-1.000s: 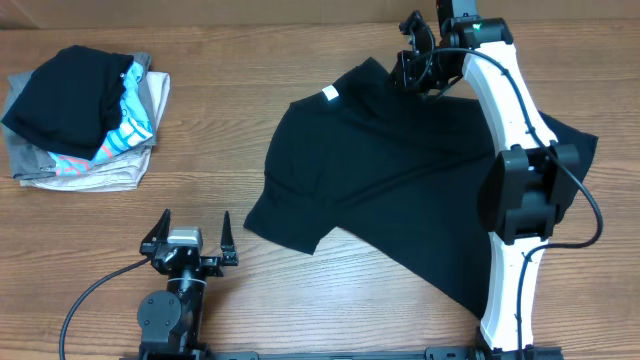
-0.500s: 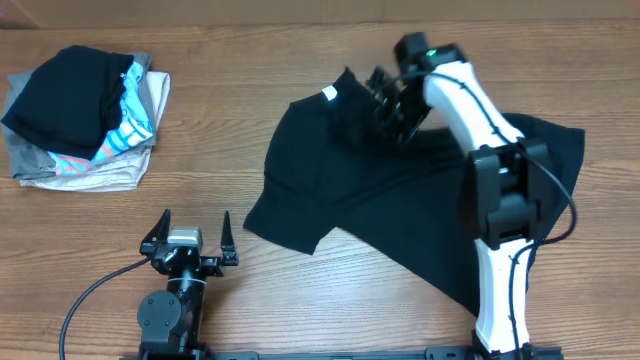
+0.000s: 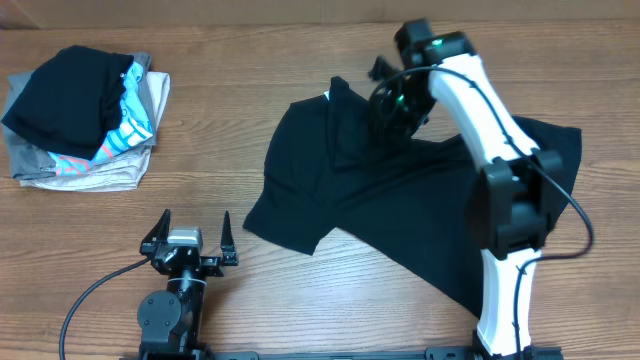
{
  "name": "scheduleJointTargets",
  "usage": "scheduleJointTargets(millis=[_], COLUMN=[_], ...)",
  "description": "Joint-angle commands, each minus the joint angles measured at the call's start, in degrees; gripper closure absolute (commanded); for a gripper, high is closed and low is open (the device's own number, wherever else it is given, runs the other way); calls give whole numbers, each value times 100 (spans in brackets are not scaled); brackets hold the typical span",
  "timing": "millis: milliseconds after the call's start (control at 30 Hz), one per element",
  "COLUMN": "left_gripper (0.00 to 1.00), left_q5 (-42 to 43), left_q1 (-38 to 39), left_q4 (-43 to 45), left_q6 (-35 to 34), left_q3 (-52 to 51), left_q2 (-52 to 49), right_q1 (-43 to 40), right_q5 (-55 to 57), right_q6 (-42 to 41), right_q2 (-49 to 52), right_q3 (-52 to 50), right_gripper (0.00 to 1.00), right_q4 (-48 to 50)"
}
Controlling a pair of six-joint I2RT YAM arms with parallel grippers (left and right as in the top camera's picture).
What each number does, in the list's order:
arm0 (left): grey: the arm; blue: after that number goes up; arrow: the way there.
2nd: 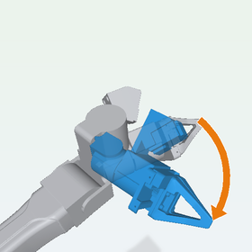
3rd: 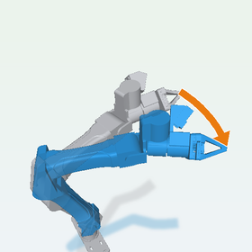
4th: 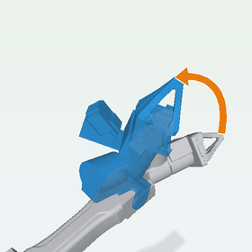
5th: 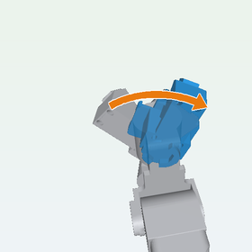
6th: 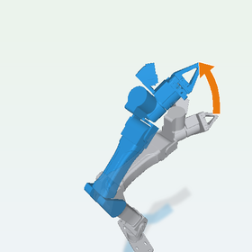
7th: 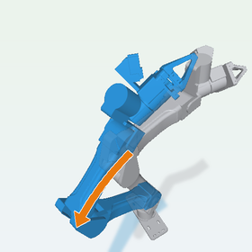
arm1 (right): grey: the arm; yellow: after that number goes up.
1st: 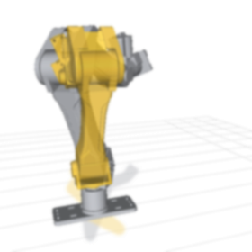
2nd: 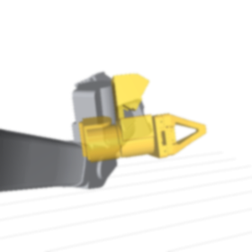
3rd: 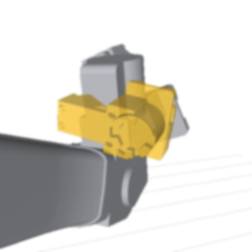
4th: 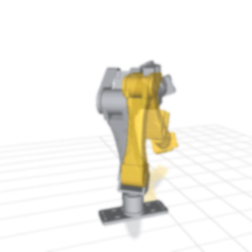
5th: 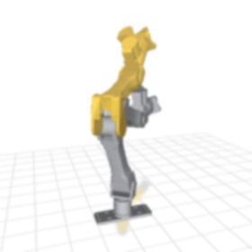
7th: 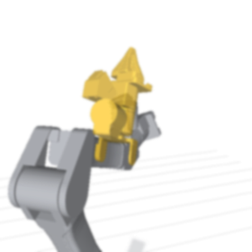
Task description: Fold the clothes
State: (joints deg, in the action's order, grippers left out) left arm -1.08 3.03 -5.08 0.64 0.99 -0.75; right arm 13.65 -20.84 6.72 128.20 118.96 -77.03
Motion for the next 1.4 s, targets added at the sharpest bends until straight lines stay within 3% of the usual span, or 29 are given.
scheduleJointTargets(millis=[0, 100, 300, 600, 867, 1367], left_gripper=[0, 0, 0, 0, 0, 0], left_q5=[68, 68, 66, 68, 68, 66], left_q1=[52, 52, 52, 52, 52, 52], left_q4=[22, 22, 22, 22, 22, 22], left_q6=[109, 109, 109, 109, 109, 109], left_q3=[-44, -44, -44, -44, -44, -44], left_q2=[44, 44, 44, 44, 44, 44], right_q1=[-17, -118, -667, -1578, -1602, -1502], right_q5=[481, 1029, 962, -374, -846, -1023], right_q6=[59, 57, -94, 302, 841, 839], right_q2=[-282, -271, -269, 46, 520, 844], right_q3=[136, 52, 31, 24, 24, -326], right_gripper=[67, 65, 64, 62, 63, 61], right_q4=[85, 181, 216, 184, 219, 634])
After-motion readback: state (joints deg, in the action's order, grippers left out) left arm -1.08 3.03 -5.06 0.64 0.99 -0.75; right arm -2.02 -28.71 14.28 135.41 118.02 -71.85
